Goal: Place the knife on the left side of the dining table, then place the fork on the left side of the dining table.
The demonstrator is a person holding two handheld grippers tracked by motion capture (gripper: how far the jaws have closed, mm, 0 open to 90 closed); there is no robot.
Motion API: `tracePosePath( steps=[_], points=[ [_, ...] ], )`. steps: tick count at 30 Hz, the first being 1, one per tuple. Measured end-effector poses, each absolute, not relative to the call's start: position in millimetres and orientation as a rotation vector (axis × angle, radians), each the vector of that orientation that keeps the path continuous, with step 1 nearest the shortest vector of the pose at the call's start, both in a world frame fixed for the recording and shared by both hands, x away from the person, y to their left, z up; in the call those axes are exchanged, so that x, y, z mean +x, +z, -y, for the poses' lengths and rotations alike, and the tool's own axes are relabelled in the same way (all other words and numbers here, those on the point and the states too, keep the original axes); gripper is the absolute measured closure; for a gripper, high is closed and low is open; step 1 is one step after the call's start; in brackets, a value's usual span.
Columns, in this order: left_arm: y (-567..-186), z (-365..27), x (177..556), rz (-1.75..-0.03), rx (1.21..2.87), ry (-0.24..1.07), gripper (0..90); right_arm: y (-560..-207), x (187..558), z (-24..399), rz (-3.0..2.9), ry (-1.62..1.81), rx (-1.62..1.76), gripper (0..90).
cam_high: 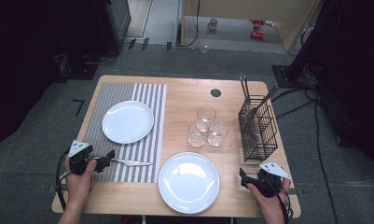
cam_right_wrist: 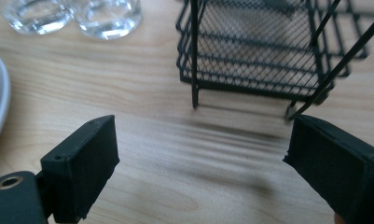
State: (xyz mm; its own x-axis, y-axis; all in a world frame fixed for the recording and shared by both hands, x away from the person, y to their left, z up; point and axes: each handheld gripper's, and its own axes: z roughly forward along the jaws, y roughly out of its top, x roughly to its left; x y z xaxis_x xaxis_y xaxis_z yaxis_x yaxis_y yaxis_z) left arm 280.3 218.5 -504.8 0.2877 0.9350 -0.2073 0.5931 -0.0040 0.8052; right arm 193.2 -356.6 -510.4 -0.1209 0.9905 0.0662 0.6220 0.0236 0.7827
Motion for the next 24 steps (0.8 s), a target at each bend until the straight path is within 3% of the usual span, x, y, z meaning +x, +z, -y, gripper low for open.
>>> tracePosePath(
  steps=[24],
  points=[
    [-505.8, -211.2, 279.2, -1.395, 1.722, 0.516, 2.1, -435.1, 175.9, 344.5, -1.725, 1.06, 1.493, 7.8]
  ],
)
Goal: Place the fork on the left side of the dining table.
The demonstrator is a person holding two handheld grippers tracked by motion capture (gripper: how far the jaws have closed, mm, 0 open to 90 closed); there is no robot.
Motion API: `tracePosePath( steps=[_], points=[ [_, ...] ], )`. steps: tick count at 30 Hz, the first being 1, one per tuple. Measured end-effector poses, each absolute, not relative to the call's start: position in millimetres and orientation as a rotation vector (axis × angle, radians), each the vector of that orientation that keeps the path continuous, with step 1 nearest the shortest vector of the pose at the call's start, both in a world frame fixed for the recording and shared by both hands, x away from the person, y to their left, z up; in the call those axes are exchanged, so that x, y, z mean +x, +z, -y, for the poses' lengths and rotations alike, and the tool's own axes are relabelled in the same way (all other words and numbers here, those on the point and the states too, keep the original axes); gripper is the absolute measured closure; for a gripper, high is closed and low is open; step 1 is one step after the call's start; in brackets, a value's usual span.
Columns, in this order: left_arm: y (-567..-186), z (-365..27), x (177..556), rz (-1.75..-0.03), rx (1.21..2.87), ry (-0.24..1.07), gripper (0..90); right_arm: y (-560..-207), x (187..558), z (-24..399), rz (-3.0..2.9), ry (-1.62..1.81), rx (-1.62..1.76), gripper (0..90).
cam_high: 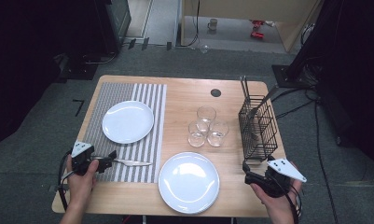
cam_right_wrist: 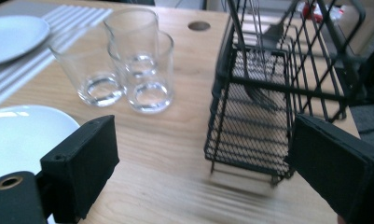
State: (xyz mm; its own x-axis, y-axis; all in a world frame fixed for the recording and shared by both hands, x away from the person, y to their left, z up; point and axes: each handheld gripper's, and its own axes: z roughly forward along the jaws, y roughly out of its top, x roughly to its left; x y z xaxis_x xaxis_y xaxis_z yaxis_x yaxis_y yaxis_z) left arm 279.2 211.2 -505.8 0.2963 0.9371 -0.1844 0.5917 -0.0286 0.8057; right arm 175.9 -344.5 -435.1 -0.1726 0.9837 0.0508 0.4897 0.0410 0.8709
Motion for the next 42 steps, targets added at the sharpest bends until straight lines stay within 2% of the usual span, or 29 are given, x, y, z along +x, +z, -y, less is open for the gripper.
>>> tracePosePath(
  steps=[7, 14, 21, 24, 34, 35, 37, 42],
  points=[
    [-506.4, -211.4, 279.5, -1.393, 1.727, 0.514, 2.1, -413.1, 183.3, 334.5, -1.721, 1.089, 1.431, 8.6],
    [-505.9, -212.9, 279.6, -1.391, 1.716, 0.503, 2.1, -399.6, 199.3, 328.2, -1.673, 1.117, 1.379, 15.6],
    [-505.6, -212.9, 279.6, -1.386, 1.716, 0.497, 2.2, -393.1, 216.7, 326.6, -1.631, 1.131, 1.373, 29.5],
    [-505.5, -212.4, 279.5, -1.38, 1.717, 0.494, 2.2, -391.3, 224.7, 326.9, -1.631, 1.124, 1.388, 40.4],
    [-505.7, -211.4, 279.5, -1.369, 1.719, 0.48, 2.3, -393.0, 254.4, 322.2, -1.616, 1.069, 1.404, 54.4],
    [-505.6, -211.4, 279.2, -1.366, 1.717, 0.486, 3.4, -392.7, 256.9, 321.6, -1.614, 1.072, 1.408, 55.0],
    [-505.4, -211.0, 278.9, -1.372, 1.714, 0.513, 13.9, -391.8, 261.1, 320.2, -1.609, 1.067, 1.407, 56.6],
    [-504.7, -211.9, 278.5, -1.363, 1.704, 0.5, 14.3, -392.2, 270.5, 317.4, -1.602, 1.032, 1.404, 58.7]
  ],
)
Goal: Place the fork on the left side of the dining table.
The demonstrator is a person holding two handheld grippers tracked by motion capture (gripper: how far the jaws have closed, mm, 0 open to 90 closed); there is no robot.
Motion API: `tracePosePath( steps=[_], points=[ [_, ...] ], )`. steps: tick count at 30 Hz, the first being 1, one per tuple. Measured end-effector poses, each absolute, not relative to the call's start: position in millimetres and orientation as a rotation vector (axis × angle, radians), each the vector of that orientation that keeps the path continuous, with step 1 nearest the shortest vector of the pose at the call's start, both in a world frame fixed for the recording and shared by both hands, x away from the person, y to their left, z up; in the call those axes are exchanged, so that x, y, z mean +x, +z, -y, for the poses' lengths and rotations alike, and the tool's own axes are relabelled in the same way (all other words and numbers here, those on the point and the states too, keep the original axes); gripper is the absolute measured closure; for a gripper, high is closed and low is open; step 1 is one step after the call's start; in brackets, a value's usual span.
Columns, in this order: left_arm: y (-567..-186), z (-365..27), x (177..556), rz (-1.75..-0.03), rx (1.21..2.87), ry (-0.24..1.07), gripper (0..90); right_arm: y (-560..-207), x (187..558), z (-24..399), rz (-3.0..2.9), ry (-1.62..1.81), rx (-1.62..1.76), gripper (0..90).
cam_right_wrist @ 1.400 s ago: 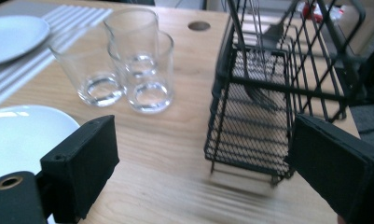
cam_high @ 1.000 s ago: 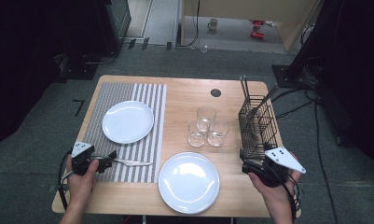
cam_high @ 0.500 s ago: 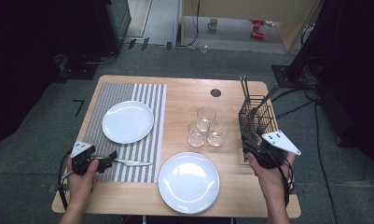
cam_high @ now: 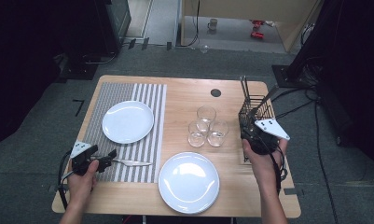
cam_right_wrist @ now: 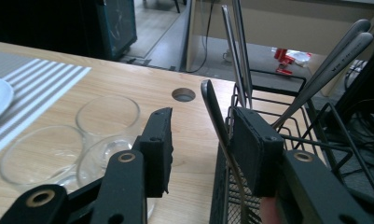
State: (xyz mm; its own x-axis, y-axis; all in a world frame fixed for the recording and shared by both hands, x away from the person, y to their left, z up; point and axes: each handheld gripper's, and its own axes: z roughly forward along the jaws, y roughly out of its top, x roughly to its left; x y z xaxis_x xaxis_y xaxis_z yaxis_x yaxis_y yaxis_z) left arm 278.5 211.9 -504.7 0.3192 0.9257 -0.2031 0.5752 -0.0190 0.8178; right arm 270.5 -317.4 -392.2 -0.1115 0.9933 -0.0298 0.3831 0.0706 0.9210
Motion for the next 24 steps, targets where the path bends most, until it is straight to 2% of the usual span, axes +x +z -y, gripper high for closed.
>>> tracePosePath(
  steps=[6, 9, 11, 14, 19, 24],
  points=[
    [-503.9, -210.7, 278.0, -1.357, 1.714, 0.505, 14.2, -395.6, 279.9, 314.6, -1.613, 0.991, 1.403, 59.1],
    [-501.9, -208.9, 277.8, -1.346, 1.731, 0.506, 8.5, -396.5, 283.0, 313.1, -1.618, 0.958, 1.393, 59.7],
    [-500.2, -208.7, 277.4, -1.345, 1.723, 0.51, 8.5, -396.6, 284.3, 312.6, -1.617, 0.951, 1.393, 61.0],
    [-499.1, -209.7, 276.8, -1.34, 1.712, 0.509, 8.5, -397.3, 286.2, 312.0, -1.616, 0.938, 1.391, 64.6],
    [-500.7, -210.2, 277.4, -1.358, 1.718, 0.522, 8.5, -396.6, 285.8, 314.7, -1.581, 0.942, 1.402, 77.7],
    [-503.2, -208.6, 279.0, -1.387, 1.741, 0.549, 8.6, -396.4, 284.2, 317.8, -1.582, 0.943, 1.384, 80.6]
  ],
)
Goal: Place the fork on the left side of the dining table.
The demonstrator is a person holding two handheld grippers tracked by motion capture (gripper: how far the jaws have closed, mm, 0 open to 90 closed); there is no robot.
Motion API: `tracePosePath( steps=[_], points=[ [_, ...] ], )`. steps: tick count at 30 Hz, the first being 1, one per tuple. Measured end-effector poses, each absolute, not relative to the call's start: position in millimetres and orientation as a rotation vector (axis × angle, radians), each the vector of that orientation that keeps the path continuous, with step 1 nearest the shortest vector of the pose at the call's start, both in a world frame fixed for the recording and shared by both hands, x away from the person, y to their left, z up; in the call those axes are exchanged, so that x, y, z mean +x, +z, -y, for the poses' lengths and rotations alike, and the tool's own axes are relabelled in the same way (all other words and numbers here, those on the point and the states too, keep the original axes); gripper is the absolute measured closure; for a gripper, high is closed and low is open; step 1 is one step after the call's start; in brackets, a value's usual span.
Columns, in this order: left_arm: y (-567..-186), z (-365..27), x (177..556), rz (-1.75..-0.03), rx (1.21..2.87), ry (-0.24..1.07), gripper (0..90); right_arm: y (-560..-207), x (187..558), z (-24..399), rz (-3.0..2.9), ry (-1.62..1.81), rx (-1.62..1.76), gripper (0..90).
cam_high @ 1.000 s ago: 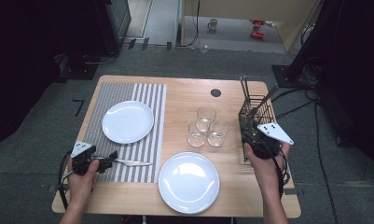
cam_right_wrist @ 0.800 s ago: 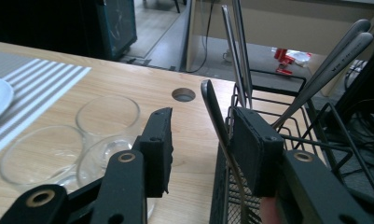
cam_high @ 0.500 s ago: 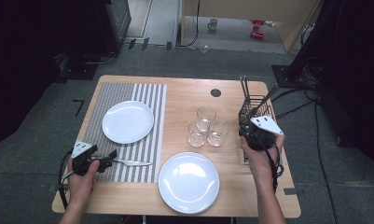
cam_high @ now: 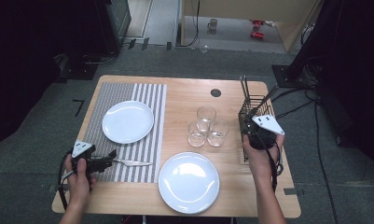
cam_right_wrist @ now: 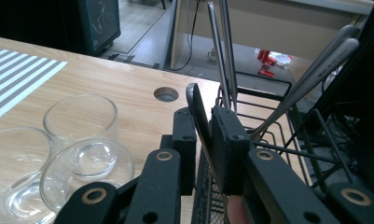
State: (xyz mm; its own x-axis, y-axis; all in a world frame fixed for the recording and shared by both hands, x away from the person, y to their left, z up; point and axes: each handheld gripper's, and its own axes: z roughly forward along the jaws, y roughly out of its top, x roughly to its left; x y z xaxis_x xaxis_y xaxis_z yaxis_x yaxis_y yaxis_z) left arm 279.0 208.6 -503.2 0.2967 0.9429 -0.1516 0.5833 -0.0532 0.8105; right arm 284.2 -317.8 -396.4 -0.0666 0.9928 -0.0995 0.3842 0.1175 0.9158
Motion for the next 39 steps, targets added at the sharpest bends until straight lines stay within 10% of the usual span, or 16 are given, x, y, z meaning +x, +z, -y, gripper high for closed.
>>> tracePosePath(
  steps=[39],
  points=[
    [-506.6, -207.2, 277.5, -1.398, 1.728, 0.6, 8.9, -381.9, 233.2, 360.3, -1.515, 1.108, 1.361, 87.8]
  ],
)
